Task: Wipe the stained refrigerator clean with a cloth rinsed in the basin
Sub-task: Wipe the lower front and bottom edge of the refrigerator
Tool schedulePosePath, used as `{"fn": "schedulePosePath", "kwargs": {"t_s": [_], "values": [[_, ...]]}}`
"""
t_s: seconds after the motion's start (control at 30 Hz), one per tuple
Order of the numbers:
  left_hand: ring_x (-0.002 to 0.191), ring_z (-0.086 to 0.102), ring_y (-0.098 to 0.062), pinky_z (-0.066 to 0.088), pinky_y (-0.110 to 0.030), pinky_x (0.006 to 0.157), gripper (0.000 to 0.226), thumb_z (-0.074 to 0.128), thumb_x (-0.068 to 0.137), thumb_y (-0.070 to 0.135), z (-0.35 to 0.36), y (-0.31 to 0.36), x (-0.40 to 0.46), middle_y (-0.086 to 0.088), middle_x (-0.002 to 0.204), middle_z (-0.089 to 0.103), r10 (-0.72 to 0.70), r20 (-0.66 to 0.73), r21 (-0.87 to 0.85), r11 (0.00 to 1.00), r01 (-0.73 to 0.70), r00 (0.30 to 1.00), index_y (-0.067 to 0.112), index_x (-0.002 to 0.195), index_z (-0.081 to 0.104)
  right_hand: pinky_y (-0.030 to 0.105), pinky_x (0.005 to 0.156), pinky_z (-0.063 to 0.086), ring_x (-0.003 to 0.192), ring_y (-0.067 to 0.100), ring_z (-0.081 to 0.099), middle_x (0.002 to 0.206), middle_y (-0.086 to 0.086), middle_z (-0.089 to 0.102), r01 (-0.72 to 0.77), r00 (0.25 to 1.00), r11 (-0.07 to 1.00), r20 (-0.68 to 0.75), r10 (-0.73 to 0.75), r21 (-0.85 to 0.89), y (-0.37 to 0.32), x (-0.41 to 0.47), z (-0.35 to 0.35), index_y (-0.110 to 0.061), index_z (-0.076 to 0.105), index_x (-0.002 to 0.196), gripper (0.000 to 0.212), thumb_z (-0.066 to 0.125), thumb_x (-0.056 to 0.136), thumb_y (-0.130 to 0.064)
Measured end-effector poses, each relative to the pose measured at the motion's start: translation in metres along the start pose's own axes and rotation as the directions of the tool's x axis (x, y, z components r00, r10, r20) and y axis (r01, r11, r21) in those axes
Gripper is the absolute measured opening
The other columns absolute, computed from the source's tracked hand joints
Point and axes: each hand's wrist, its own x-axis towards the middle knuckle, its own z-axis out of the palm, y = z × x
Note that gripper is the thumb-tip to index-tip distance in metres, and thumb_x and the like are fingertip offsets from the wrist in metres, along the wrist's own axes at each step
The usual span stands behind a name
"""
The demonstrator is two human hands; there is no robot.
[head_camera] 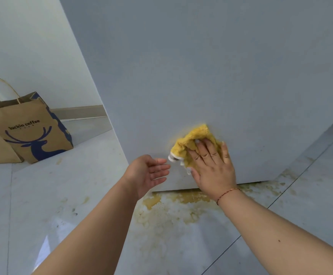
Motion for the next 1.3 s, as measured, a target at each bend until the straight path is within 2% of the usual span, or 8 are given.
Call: {"fn": "schedulePosePath", "kwargs": {"t_s": [0.2,0.47,0.63,0.77,0.9,1.1,1.2,1.3], "values": [[0.087,0.069,-0.027,0.053,-0.036,0.079,0.028,0.043,0.087,0.009,0.017,0.006,-0.004,-0.017,0.094,0.073,0.034,0.021,0.011,0.999,-0.034,0.999,-0.002,0.098,0.066,0.052,0.117,0.013,0.146,0.032,0.01,0.159,0.012,0.007,-0.403,0.915,0.904,0.033,0.402,0.147,0.018,0.003,-0.012,-0.022,0.012,0.152,0.064,0.013,0.098,-0.057],[0.08,0.067,-0.025,0.052,-0.035,0.075,0.027,0.042,0.089,0.013,0.018,0.006,-0.015,-0.016,0.087,0.073,0.067,0.005,-0.019,0.998,-0.067,0.998,0.0,0.094,0.065,0.046,0.117,0.021,0.147,0.035,-0.006,0.156,0.021,-0.018,-0.7,0.687,0.461,0.335,0.645,0.546,-0.022,0.007,-0.021,-0.01,0.0,0.153,0.087,0.008,0.09,-0.068],[0.073,0.066,-0.024,0.051,-0.035,0.074,0.028,0.042,0.09,0.015,0.019,0.001,-0.016,-0.016,0.084,0.072,0.066,0.009,-0.025,0.998,-0.066,0.998,-0.001,0.094,0.065,0.048,0.12,0.01,0.141,0.027,-0.03,0.15,0.003,-0.037,-0.596,0.803,0.61,0.383,0.456,0.522,-0.044,0.002,-0.027,-0.013,-0.008,0.152,0.088,-0.001,0.086,-0.072],[0.071,0.066,-0.025,0.051,-0.036,0.074,0.029,0.043,0.091,0.017,0.031,0.0,-0.019,-0.018,0.084,0.072,0.062,0.032,-0.001,0.998,-0.062,0.998,-0.002,0.094,0.065,0.05,0.118,0.013,0.145,0.035,-0.019,0.155,0.018,-0.023,-0.628,0.767,0.58,0.285,0.575,0.518,-0.022,0.02,-0.03,-0.009,0.003,0.153,0.084,0.008,0.092,-0.067],[0.072,0.065,-0.026,0.051,-0.037,0.075,0.03,0.043,0.093,0.019,0.047,0.001,-0.026,-0.018,0.084,0.071,0.082,0.068,0.021,0.996,-0.083,0.994,-0.001,0.092,0.065,0.042,0.12,-0.002,0.145,0.031,-0.02,0.154,0.024,-0.023,-0.694,0.551,0.225,0.302,0.778,0.684,0.028,0.05,-0.042,-0.002,0.007,0.152,0.091,0.009,0.089,-0.067],[0.067,0.066,-0.025,0.05,-0.038,0.075,0.035,0.042,0.095,0.025,0.059,0.003,-0.036,-0.019,0.085,0.07,0.111,0.127,0.029,0.993,-0.115,0.986,-0.002,0.094,0.066,0.048,0.119,0.008,0.148,0.024,0.005,0.161,0.01,-0.007,-0.551,-0.038,-0.602,0.704,0.71,0.577,0.093,0.028,-0.01,-0.015,0.0,0.154,0.067,0.018,0.1,-0.051],[0.066,0.067,-0.025,0.05,-0.038,0.074,0.038,0.042,0.095,0.029,0.058,0.003,-0.037,-0.019,0.084,0.07,0.111,0.128,0.031,0.993,-0.116,0.986,-0.001,0.094,0.066,0.047,0.119,0.011,0.148,0.026,0.008,0.161,0.01,-0.006,-0.582,-0.026,-0.659,0.799,0.601,0.476,0.065,0.024,-0.003,-0.014,0.0,0.154,0.066,0.021,0.101,-0.048],[0.065,0.068,-0.024,0.049,-0.038,0.074,0.04,0.041,0.096,0.031,0.062,0.003,-0.036,-0.018,0.083,0.07,0.09,0.115,0.014,0.996,-0.092,0.989,-0.001,0.095,0.065,0.043,0.117,0.018,0.145,0.031,0.013,0.158,0.018,-0.003,-0.697,0.111,-0.501,0.768,0.631,0.512,0.025,0.033,-0.018,-0.009,0.004,0.153,0.069,0.034,0.1,-0.043]]}}
